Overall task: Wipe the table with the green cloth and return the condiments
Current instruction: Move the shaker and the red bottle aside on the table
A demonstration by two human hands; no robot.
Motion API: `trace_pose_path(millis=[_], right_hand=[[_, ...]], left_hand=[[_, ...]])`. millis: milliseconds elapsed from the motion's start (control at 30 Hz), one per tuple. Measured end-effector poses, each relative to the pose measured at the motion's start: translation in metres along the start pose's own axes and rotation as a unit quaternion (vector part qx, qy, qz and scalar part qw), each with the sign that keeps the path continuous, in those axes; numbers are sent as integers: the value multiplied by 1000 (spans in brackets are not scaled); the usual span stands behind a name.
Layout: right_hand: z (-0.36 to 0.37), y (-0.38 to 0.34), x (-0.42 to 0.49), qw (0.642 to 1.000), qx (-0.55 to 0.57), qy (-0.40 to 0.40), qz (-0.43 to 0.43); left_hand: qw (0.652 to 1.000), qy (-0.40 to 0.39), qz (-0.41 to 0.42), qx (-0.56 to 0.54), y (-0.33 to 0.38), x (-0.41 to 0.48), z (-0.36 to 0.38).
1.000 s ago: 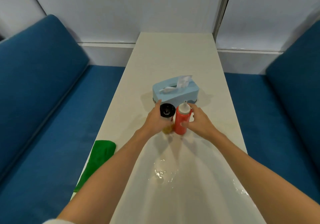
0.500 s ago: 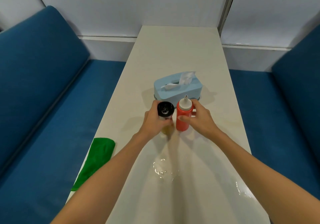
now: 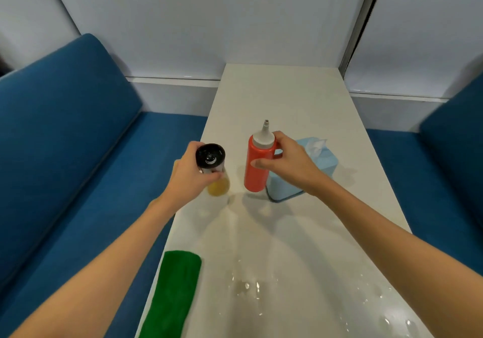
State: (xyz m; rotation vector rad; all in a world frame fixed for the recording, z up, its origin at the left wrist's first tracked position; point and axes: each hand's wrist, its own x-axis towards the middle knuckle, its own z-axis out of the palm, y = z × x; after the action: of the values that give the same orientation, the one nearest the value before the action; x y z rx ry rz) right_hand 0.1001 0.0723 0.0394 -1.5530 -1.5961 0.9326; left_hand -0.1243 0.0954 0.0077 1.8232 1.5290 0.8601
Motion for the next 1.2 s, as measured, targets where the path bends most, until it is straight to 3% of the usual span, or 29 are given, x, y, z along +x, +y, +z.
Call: trace_pose_path(millis=[467,933,1100,1200], right_hand=[[96,27,109,998,-17,37,55],[111,31,123,996,-14,44,81],[108,34,122,993,-23,17,112],[100,30,112,990,-26,39,134]], left_hand=[[999,-31,7,-26,-83,108,9],[996,-51,12,-68,-98,123,15],[994,-88,-25,-67,-93,117,15],[994,-39,-63,-78,-87,109,9]])
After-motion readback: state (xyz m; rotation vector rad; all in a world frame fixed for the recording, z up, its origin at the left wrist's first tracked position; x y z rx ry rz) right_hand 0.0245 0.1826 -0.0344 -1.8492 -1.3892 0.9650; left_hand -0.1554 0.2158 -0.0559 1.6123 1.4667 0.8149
